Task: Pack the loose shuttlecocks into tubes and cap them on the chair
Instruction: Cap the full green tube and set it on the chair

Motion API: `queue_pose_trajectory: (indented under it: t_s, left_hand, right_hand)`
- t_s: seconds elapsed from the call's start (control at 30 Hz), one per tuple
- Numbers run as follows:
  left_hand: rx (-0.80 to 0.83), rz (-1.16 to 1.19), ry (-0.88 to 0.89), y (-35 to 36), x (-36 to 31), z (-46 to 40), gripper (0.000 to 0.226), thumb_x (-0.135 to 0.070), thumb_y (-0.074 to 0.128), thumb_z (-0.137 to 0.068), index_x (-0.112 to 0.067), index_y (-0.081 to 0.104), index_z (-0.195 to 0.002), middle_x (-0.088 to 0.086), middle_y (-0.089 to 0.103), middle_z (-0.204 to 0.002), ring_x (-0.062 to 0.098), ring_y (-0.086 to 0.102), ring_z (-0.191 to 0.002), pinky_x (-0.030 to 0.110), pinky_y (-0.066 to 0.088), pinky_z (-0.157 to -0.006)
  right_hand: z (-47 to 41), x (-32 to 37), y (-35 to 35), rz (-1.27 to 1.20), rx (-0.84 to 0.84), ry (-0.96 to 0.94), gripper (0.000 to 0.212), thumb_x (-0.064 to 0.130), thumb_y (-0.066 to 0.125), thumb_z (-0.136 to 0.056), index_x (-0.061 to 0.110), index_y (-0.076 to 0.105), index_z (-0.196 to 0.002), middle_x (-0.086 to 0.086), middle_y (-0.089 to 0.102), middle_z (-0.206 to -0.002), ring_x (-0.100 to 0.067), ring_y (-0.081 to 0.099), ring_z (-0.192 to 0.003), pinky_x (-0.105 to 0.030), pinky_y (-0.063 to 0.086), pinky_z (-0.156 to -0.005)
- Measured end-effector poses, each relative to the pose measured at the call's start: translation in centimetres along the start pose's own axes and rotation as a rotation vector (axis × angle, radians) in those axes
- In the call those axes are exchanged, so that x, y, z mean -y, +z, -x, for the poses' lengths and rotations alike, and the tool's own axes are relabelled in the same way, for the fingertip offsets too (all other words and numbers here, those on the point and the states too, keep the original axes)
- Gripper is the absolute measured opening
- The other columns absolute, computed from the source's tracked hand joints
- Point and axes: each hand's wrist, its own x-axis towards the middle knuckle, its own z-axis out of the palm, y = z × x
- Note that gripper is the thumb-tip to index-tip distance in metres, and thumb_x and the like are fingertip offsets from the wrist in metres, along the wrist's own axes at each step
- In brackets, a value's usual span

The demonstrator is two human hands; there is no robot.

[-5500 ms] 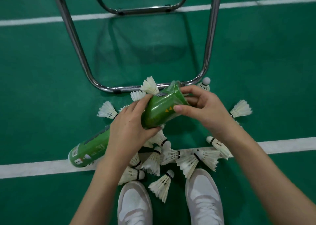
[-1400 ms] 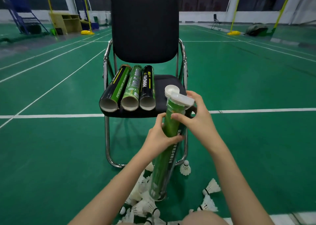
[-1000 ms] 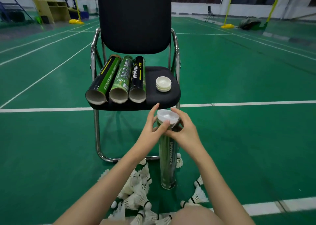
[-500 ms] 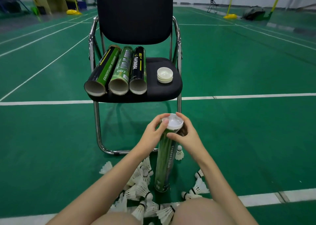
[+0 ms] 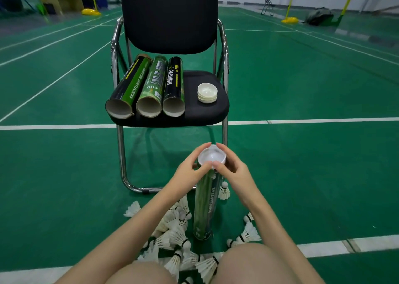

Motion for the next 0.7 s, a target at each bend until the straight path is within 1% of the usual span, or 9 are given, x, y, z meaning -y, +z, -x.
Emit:
queue_pose_trajectory:
  t_s: [0.03, 0.07, 0.1, 0.2, 0.3, 0.37, 0.47, 0.53, 0.7]
  left_hand:
    - [0.004, -0.029, 0.003, 0.0, 0.0, 0.0, 0.042, -0.036, 0.055, -0.091, -0.046, 0.044, -0.131, -0.016, 0.052, -0.129, -0.001, 0.052, -0.111, 0.021, 0.043, -0.094]
    - [0.009, -0.054, 0.009, -0.1, -0.1, 0.1, 0.043, -0.037, 0.055, -0.091, -0.046, 0.044, -0.131, -0.017, 0.05, -0.131, 0.0, 0.047, -0.118, 0.022, 0.04, -0.097]
    - [0.013, -0.073, 0.015, -0.1, -0.2, 0.2, 0.042, -0.039, 0.055, -0.091, -0.047, 0.043, -0.131, -0.017, 0.049, -0.132, -0.001, 0.044, -0.121, 0.021, 0.038, -0.097]
    - [0.017, -0.123, 0.028, -0.4, -0.4, 0.6, 0.043, -0.041, 0.056, -0.09, -0.046, 0.043, -0.13, -0.018, 0.049, -0.13, -0.005, 0.045, -0.118, 0.013, 0.038, -0.09]
    - [0.039, -0.153, 0.045, -0.7, -0.5, 1.0, 0.046, -0.042, 0.059, -0.088, -0.044, 0.043, -0.131, -0.019, 0.051, -0.129, -0.007, 0.047, -0.115, 0.012, 0.04, -0.087]
    - [0.055, -0.154, 0.044, -0.8, -0.5, 1.2, 0.047, -0.043, 0.06, -0.087, -0.044, 0.043, -0.131, -0.022, 0.051, -0.127, -0.008, 0.048, -0.113, 0.016, 0.044, -0.09]
    - [0.062, -0.143, 0.025, -1.0, -0.5, 1.1, 0.046, -0.042, 0.061, -0.086, -0.046, 0.043, -0.129, -0.026, 0.05, -0.121, -0.006, 0.051, -0.109, 0.028, 0.05, -0.09]
    - [0.063, -0.137, 0.015, -0.9, -0.4, 1.1, 0.046, -0.044, 0.061, -0.085, -0.046, 0.043, -0.128, -0.025, 0.05, -0.121, -0.002, 0.054, -0.108, 0.03, 0.051, -0.09]
    - [0.071, -0.144, -0.002, -0.7, 0.0, 1.0, 0.047, -0.047, 0.061, -0.084, -0.047, 0.041, -0.127, -0.02, 0.049, -0.123, 0.006, 0.055, -0.107, 0.03, 0.049, -0.091]
  right_hand:
    - [0.1, 0.1, 0.1, 0.016, 0.004, -0.002, 0.042, 0.023, 0.064, -0.085, 0.034, 0.051, -0.124, 0.015, 0.056, -0.125, 0.003, 0.055, -0.11, -0.012, 0.046, -0.083]
    - [0.2, 0.1, 0.2, 0.031, 0.006, -0.003, 0.041, 0.025, 0.064, -0.086, 0.035, 0.052, -0.123, 0.015, 0.056, -0.125, 0.004, 0.054, -0.111, -0.012, 0.046, -0.085]
    - [0.2, 0.1, 0.3, 0.043, 0.003, -0.003, 0.039, 0.026, 0.063, -0.086, 0.034, 0.052, -0.124, 0.015, 0.056, -0.125, 0.004, 0.054, -0.112, -0.012, 0.045, -0.087]
    - [0.6, 0.0, 0.4, 0.056, -0.013, -0.008, 0.034, 0.025, 0.057, -0.09, 0.032, 0.054, -0.124, 0.018, 0.057, -0.123, 0.009, 0.053, -0.109, -0.007, 0.042, -0.084]
    - [0.9, -0.2, 0.5, 0.047, -0.026, -0.005, 0.032, 0.024, 0.055, -0.091, 0.03, 0.056, -0.123, 0.02, 0.058, -0.119, 0.01, 0.054, -0.106, -0.005, 0.042, -0.082]
    - [1.0, -0.4, 0.6, 0.048, -0.035, -0.01, 0.031, 0.023, 0.055, -0.091, 0.028, 0.057, -0.122, 0.018, 0.059, -0.118, 0.009, 0.055, -0.104, -0.006, 0.043, -0.081]
    - [1.1, -0.7, 0.8, 0.032, -0.048, -0.015, 0.029, 0.022, 0.056, -0.091, 0.029, 0.058, -0.119, 0.015, 0.06, -0.119, 0.004, 0.056, -0.106, -0.01, 0.045, -0.084]
    - [1.2, -0.9, 1.0, 0.008, -0.056, -0.014, 0.028, 0.022, 0.056, -0.091, 0.029, 0.059, -0.118, 0.014, 0.061, -0.119, 0.002, 0.056, -0.107, -0.012, 0.046, -0.084]
    - [1.3, -1.2, 1.1, -0.043, -0.074, 0.0, 0.026, 0.018, 0.056, -0.091, 0.026, 0.061, -0.115, 0.013, 0.063, -0.116, 0.001, 0.059, -0.104, -0.014, 0.047, -0.082]
